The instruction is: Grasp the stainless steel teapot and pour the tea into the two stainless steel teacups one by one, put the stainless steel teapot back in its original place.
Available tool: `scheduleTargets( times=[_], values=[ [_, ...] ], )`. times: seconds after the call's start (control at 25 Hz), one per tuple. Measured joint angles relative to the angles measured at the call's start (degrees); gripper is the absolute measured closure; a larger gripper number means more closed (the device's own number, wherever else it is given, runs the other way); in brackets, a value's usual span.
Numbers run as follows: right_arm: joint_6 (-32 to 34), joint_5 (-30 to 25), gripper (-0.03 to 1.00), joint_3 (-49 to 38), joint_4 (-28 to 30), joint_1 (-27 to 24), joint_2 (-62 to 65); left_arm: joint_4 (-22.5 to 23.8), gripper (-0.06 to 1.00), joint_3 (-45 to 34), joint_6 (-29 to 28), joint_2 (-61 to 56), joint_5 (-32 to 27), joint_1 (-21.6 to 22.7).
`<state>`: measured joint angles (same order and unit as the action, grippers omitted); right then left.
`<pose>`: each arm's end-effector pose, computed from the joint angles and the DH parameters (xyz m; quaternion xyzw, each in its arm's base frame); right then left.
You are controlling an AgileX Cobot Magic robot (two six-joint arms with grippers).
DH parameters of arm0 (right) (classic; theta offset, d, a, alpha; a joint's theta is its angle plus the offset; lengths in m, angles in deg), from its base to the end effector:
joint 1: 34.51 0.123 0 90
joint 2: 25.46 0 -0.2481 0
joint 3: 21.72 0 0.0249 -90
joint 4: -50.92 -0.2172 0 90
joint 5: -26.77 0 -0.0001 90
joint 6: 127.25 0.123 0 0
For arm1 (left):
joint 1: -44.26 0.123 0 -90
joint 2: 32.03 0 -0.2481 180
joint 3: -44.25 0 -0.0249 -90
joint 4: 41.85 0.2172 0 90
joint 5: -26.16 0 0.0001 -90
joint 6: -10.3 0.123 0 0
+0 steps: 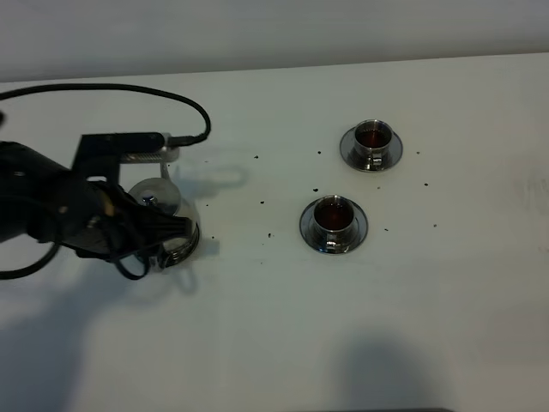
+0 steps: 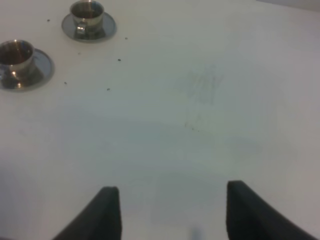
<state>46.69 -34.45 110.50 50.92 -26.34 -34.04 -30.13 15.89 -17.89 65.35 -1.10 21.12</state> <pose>0.0304 0.0044 0.2440 -0.1059 0.8487 0.0095 0.5181 0.2612 -0.0992 0.1537 0.0346 0.9698 -0.0405 0.2382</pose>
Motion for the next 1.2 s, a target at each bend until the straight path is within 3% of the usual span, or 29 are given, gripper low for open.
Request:
scheduleTargets(
  times=[0.24,0.44,0.8,1.2],
  values=[
    [0.0,0.0,0.51,0.0,0.0,0.0,0.0,-3.43,0.46,-0.02,12.52,-15.41,-20.92,0.0],
    [0.0,0.0,0.51,0.0,0.0,0.0,0.0,-4.2,0.46,-0.38,17.73,-26.84,-34.88,0.0],
    [0.0,0.0,0.51,0.0,0.0,0.0,0.0,-5.5,0.46,-16.15,18.8,-46.53,-32.02,0.0],
    [0.0,0.0,0.51,0.0,0.0,0.0,0.0,-6.98,0.46,-18.43,18.76,-58.1,-33.22,0.3]
  ],
)
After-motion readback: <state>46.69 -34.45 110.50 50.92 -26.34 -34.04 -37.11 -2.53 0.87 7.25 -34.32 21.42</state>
